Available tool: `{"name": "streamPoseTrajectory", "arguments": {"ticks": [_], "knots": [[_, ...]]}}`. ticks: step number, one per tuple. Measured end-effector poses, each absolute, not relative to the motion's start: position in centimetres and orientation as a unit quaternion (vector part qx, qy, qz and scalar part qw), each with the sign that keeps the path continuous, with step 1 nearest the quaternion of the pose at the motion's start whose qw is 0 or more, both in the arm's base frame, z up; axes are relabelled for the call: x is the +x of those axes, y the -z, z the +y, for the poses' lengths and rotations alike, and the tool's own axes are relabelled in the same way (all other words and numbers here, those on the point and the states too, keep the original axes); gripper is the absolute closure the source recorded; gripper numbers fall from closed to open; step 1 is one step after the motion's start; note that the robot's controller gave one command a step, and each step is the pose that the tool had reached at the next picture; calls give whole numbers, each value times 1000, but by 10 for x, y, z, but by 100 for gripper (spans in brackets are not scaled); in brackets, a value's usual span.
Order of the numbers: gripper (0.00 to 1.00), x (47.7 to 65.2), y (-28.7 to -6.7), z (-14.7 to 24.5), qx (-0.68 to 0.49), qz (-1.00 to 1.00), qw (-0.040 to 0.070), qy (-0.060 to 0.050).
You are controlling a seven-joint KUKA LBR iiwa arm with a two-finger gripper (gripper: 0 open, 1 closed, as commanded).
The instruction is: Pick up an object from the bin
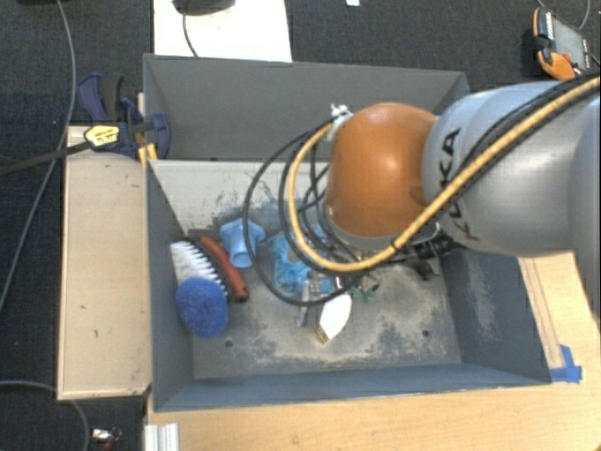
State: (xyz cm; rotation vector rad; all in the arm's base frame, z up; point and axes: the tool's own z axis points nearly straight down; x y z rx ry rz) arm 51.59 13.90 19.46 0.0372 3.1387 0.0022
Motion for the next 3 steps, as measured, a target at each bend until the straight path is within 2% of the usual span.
{"name": "streamPoseTrajectory", "arguments": {"ticks": [1, 2, 3], "knots": [[0, 516, -195, 139, 12, 1000, 1, -1], [0, 506, -200, 144, -7, 1000, 0, 1], [0, 495, -249, 145, -8, 1000, 2, 0]]}}
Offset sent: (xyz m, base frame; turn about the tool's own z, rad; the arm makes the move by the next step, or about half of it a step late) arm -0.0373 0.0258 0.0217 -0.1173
